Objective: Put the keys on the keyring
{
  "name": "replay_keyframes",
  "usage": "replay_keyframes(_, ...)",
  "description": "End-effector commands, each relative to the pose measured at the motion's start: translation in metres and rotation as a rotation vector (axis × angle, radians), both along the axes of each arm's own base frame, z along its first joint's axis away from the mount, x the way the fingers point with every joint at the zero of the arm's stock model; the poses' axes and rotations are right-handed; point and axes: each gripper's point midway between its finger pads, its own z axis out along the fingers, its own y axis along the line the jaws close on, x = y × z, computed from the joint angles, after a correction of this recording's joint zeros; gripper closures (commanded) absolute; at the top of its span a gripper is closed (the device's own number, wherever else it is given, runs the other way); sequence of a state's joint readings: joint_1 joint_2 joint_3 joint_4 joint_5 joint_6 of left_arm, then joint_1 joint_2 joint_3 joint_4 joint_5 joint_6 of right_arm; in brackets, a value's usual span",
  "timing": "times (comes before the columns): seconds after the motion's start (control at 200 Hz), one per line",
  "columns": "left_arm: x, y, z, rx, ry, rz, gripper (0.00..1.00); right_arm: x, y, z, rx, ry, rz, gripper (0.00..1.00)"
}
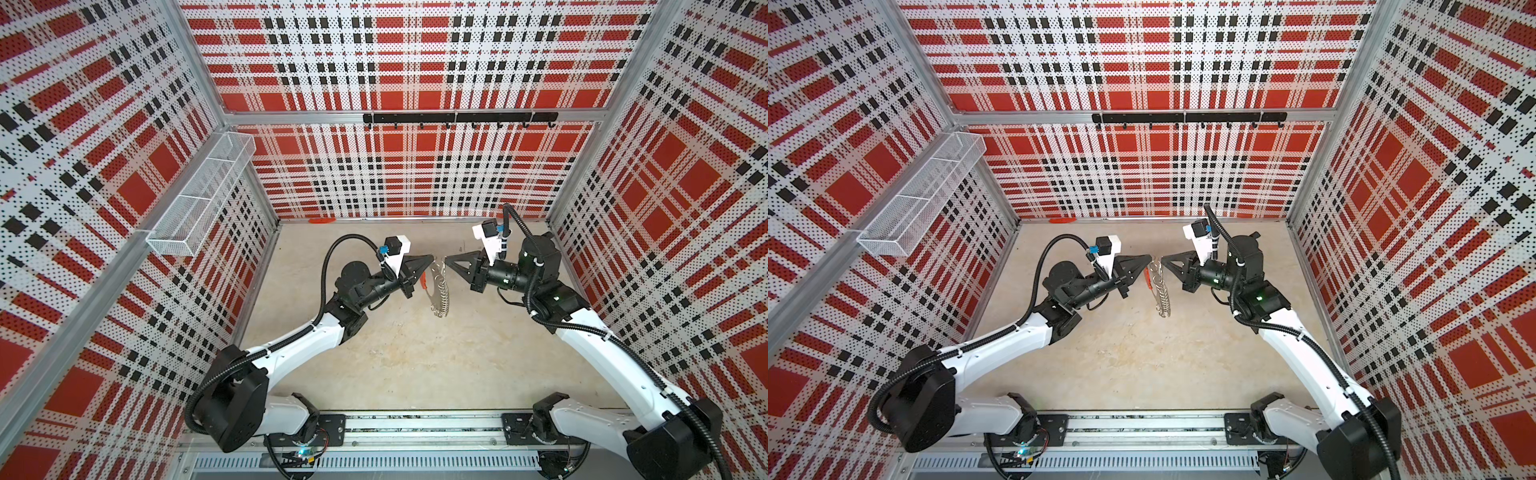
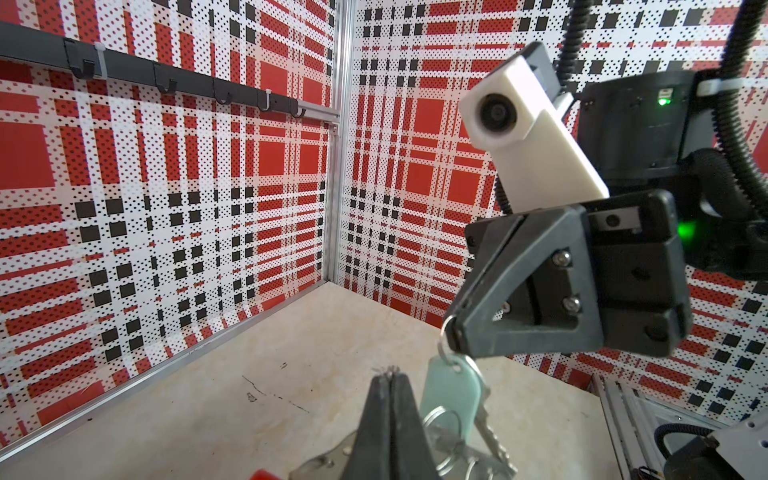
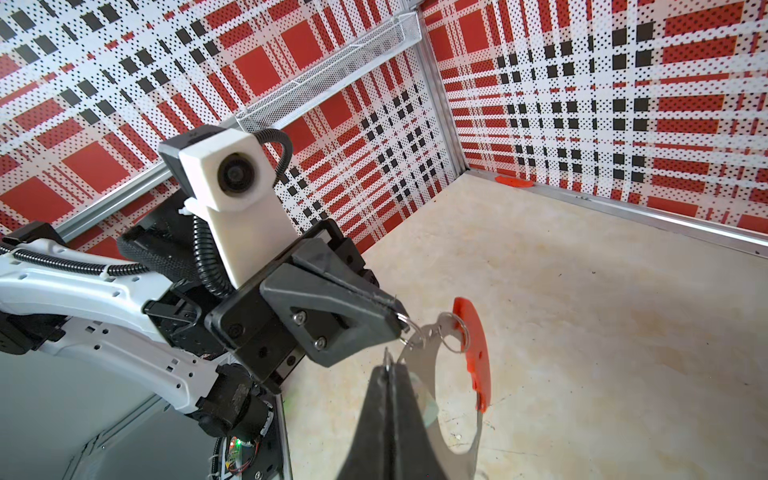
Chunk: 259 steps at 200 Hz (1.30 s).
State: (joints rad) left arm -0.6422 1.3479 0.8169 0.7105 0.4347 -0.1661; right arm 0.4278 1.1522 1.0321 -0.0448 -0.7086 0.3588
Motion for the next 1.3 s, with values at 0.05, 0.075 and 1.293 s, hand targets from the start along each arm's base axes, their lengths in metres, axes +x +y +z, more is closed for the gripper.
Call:
replay_keyframes(0.05, -0.009, -0.001, 0.020, -0.034, -0.077, -0.026, 1.00, 0.005, 0.005, 0.008, -0.008, -0.026, 0.001, 1.00)
replay_keyframes(0.075, -0.009, -0.002, 0.020, -0.034, -0.077, -0.029, 1.00, 0.006, 0.006, 0.008, -0.008, -0.027, 0.003, 1.00)
replay_keyframes(1.293, -0.011, 0.002, 0.034, -0.086, -0.093, -0.042, 1.00, 0.023, 0.003, -0.028, -0.026, 0.051, -0.090, 1.00)
